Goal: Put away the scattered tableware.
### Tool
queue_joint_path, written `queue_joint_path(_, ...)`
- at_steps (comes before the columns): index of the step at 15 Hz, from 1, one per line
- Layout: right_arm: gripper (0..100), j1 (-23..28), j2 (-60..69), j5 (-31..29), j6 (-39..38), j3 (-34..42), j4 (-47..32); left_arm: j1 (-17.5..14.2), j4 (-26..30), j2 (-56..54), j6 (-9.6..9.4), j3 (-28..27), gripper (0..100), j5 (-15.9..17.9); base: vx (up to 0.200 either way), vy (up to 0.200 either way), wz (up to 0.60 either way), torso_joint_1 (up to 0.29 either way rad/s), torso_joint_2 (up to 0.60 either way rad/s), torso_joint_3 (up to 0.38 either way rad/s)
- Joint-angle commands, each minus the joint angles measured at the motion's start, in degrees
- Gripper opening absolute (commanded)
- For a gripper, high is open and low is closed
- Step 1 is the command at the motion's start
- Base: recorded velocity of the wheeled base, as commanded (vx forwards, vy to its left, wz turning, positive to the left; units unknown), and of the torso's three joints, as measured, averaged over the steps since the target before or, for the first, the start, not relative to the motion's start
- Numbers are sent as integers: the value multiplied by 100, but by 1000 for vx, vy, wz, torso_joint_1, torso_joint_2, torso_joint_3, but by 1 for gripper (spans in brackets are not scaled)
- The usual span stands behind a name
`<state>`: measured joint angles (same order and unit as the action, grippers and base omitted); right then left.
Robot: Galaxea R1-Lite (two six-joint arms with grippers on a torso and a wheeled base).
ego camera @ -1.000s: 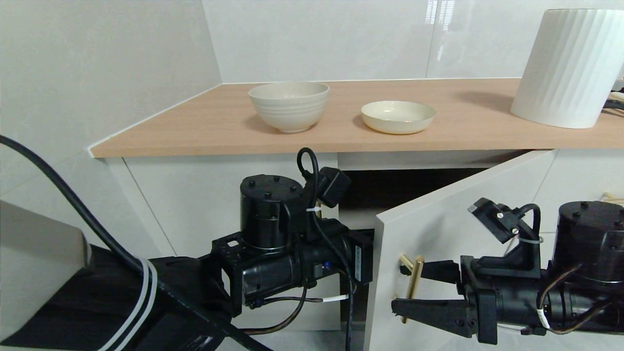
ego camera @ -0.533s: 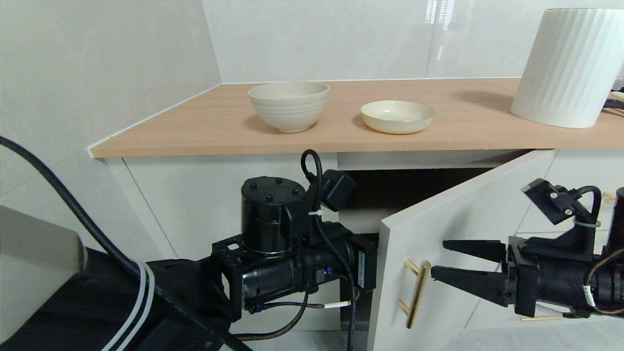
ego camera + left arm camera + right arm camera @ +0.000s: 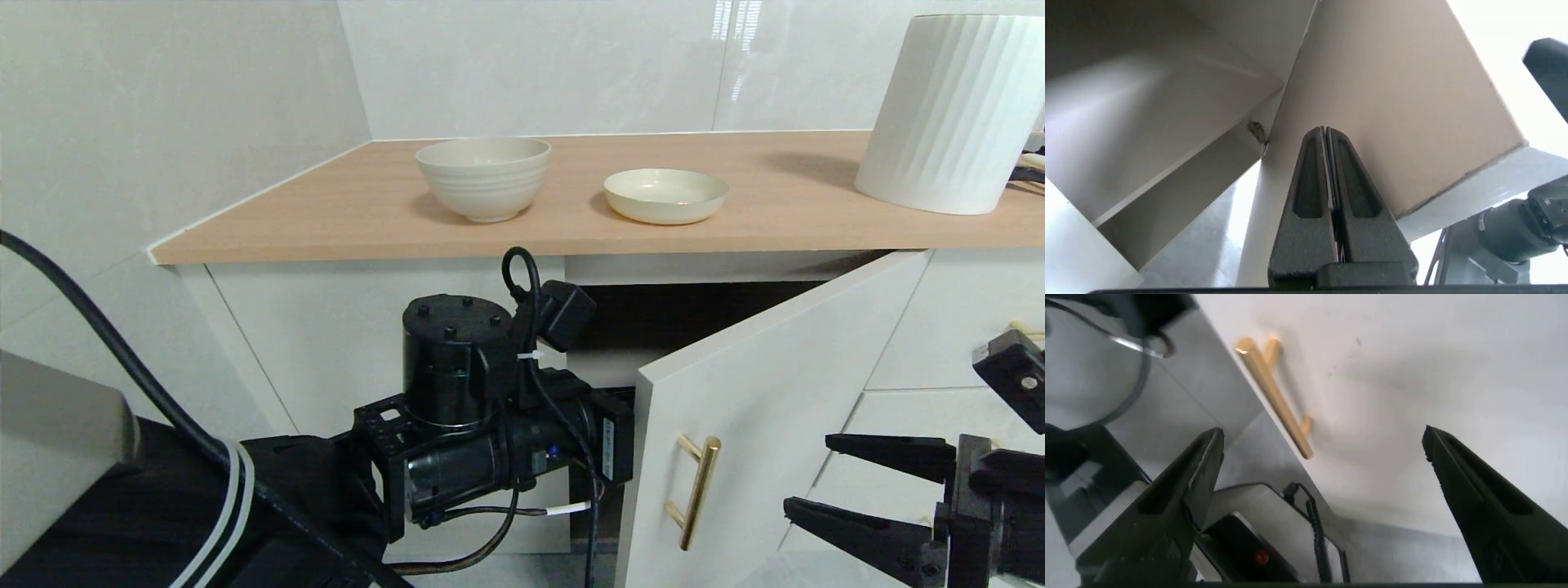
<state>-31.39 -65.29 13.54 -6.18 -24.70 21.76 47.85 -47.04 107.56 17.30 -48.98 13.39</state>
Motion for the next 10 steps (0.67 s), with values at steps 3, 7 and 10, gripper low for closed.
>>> queue_joint_path(3,100,-51,78,-1,-6,26,-14,40,11,-16,10,11,0,-126,0,0,0,0,0,0)
queue_joint_path(7,100,-51,69,-10,-15,18,-14,49,11,-7,10,11,0,-134,0,0,0,0,0,0)
queue_joint_path(10,100,-51,87,-10,-15,26,-14,102,11,55,160,-24,0,-134,-200,0,0,5,4,4)
